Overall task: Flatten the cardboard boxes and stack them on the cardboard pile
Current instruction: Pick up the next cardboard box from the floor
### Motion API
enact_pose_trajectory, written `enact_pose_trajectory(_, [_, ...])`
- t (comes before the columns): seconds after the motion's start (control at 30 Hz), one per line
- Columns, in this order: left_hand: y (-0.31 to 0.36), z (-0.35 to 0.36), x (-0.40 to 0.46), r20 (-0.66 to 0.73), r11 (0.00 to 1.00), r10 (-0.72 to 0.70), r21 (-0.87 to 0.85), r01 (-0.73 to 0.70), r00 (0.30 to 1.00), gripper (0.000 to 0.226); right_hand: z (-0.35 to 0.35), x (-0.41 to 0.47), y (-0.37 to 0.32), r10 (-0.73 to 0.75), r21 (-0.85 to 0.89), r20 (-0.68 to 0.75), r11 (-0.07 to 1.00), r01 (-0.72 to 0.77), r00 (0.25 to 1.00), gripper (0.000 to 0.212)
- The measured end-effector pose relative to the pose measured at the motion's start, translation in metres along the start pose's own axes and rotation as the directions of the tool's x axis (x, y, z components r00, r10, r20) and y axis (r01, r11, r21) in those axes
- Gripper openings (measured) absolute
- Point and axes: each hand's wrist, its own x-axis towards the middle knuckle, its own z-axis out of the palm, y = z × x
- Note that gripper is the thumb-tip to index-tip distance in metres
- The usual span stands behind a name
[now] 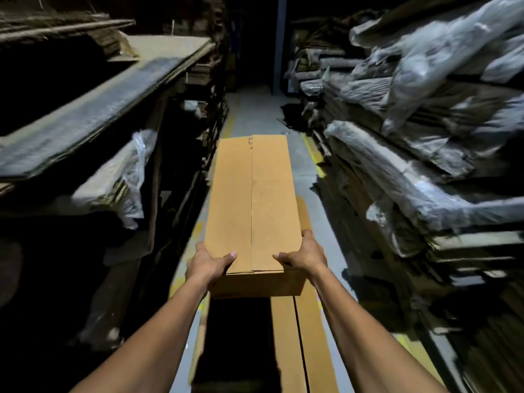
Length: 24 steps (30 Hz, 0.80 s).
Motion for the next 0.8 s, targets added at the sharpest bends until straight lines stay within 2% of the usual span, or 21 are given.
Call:
enact_pose_trajectory(0.1, [-0.012,-0.015,-0.088,-0.003,1.0,0.023,-0.005,-0.023,1.0,0.08,-0.03,-0.087,0.021,-0.002,0.025,-0.002,1.0,0.002,1.0,0.087])
enact_pose_trajectory(0.27, [-0.045,-0.025,-0.22,0.012,1.0,0.025,0.008,-0.025,1.0,0.081,-0.069,-0.213,0.064,0.002,0.039,-0.009,0.999,-0.001,1.0,0.096])
enact_pose_trajectory(0.47, [-0.101,-0.022,-0.371,-0.016,0.998,0.031,0.054,-0.03,0.999,0.085,-0.099,-0.359,0.133,-0.014,0.099,-0.003,0.995,0.014,1.0,0.084])
enact_pose_trajectory(0.7, [-0.209,0.0,-0.517,0.02,0.997,-0.002,0.075,0.001,1.0,0.097,-0.091,-0.512,0.233,0.005,0.103,0.023,0.995,-0.007,1.0,0.085])
enact_pose_trajectory(0.8, [-0.272,0.014,-0.56,0.06,0.997,-0.032,0.071,0.027,0.998,0.092,-0.069,-0.568,0.281,0.029,0.096,0.061,0.995,-0.035,0.998,0.083])
